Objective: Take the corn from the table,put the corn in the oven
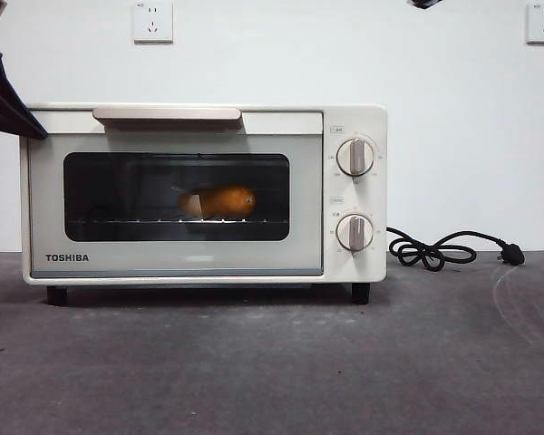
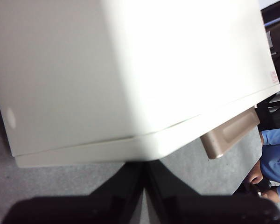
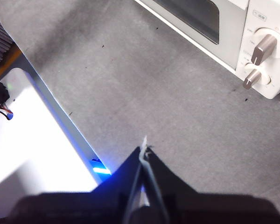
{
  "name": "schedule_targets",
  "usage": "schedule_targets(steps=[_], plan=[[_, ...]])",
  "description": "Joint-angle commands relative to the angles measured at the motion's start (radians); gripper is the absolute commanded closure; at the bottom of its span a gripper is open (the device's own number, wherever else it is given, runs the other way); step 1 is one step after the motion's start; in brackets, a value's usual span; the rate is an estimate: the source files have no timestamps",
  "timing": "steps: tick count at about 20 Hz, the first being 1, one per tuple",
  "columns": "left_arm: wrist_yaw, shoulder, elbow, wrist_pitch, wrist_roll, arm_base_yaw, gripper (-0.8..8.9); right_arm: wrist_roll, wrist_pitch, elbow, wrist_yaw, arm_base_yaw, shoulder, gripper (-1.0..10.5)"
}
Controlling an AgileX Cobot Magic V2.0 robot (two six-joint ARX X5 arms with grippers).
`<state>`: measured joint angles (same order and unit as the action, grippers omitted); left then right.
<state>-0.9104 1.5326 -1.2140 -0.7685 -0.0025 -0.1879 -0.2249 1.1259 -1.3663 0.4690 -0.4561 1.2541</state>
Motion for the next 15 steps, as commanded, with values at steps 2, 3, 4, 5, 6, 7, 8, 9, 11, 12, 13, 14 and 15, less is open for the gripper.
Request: schedule_targets(steps=[2,3,4,5,6,7,8,9,11,12,13,14,15], plan=[[-0.005,0.002,0.000,0.021,-0.020,0.000,8.21,-0.008,-0.004,-0.003,0.003,0.000,0.005,9.6],[-0.003,0.002,0.000,0.021,-0.020,0.000,8.22,-0.007,-0.005,-0.003,0.003,0.000,0.005,9.6],[-0.003,0.002,0.000,0.020,-0.020,0.000,8.21,-0.008,-0.005,-0.003,0.003,0.000,0.005,9.6],[-0.003,0.002,0.000,0.018,-0.018,0.000,8.21,-0.008,-0.005,-0.003,0.003,0.000,0.005,9.6],[0.001,0.000,0.000,0.016,-0.013,0.000,8.21,-0.008,-0.005,-0.003,0.003,0.000,0.005,9.6],[0.015,-0.003,0.000,0.018,-0.008,0.000,8.21,-0.008,-0.005,-0.003,0.003,0.000,0.005,9.6],[0.040,-0.006,0.000,0.025,-0.007,0.000,8.21,-0.008,-0.005,-0.003,0.003,0.000,0.005,9.6],[0.073,-0.009,0.000,0.035,-0.007,0.000,8.21,-0.009,-0.005,-0.003,0.003,0.000,0.005,9.6],[0.114,-0.011,0.000,0.040,-0.009,0.000,8.21,-0.011,-0.005,-0.003,0.003,0.000,0.005,9.6],[0.119,-0.011,0.000,0.039,-0.008,0.000,8.21,-0.011,-0.005,-0.003,0.003,0.000,0.005,9.6],[0.119,-0.011,0.000,0.035,-0.007,0.000,8.21,-0.011,-0.005,-0.003,0.003,0.000,0.005,9.6],[0.119,-0.011,0.000,0.029,-0.001,0.000,8.21,-0.011,-0.004,-0.003,0.003,0.000,0.005,9.6],[0.119,-0.011,0.000,0.029,0.008,0.000,8.21,-0.011,-0.004,-0.003,0.003,0.000,0.005,9.6]])
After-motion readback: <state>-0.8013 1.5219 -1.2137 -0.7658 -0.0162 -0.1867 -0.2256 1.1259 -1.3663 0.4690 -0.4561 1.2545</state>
